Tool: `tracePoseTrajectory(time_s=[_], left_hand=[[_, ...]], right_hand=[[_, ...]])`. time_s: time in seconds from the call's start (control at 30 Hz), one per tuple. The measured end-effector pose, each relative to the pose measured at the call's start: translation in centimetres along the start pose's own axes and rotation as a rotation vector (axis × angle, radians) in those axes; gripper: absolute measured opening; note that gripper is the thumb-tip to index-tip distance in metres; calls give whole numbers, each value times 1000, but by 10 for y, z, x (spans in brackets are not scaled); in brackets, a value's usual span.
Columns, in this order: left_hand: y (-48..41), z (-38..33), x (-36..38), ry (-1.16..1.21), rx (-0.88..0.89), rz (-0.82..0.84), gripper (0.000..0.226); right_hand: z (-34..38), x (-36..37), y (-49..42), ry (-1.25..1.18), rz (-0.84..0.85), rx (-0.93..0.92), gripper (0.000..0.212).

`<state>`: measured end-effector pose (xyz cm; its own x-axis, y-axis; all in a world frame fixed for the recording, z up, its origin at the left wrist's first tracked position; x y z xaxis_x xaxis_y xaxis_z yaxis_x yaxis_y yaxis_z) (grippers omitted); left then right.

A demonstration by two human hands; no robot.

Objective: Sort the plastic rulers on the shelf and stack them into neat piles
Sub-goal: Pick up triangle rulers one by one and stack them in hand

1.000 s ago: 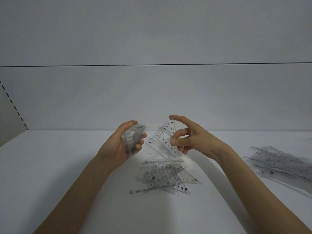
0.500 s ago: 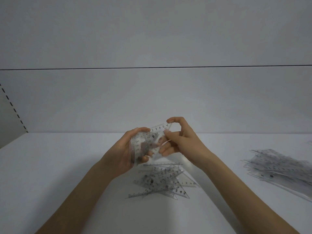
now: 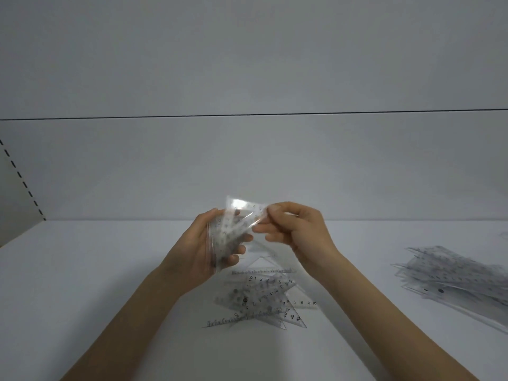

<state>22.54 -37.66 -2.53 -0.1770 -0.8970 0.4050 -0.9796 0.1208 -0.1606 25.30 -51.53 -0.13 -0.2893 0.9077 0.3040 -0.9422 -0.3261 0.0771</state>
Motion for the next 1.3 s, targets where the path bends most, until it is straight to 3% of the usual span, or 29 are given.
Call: tracePoseTrajectory(time_s=[0.17, 0.43, 0.6, 0.67, 0.73, 0.87, 0.97, 1.1, 1.3], left_hand=[[2, 2, 4, -5, -16, 35, 34], [4, 11, 9, -13, -58, 163, 42], [-1, 7, 3, -46, -1, 109, 34], [-7, 0, -10, -21, 54, -7, 26], [-11, -7, -26, -9, 104, -130, 23], [-11, -10, -45, 7, 125, -243, 21], [-11, -9, -48, 19, 118, -268, 21], [-10, -10, -48, 31, 118, -266, 21], [-8, -9, -47, 22, 99, -267, 21]], right_hand=[[-6, -8, -5, 365, -139, -11, 4], [2, -15, -6, 514, -236, -95, 10], [6, -20, -11, 746, -314, -179, 23], [8, -24, -12, 803, -275, -164, 21], [3, -20, -14, 1013, -146, -96, 20], [-28, -14, -7, 1329, 74, 147, 42], [-33, -10, -9, 1386, 100, 103, 40], [-36, -7, -11, 1338, 144, 95, 12], [-36, -3, -7, 1293, 211, 110, 16]])
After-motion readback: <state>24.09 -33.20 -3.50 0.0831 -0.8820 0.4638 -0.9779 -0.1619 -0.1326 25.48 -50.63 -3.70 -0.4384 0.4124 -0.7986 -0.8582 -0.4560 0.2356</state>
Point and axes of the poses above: each hand's wrist, its own y-axis away from the middle knuckle, its own x-axis out of the palm, z = x × y, the point moved 9 cm from there along -y, towards the middle knuckle, and after that the axes turned 14 degrees about x, right-handed, at the moved point
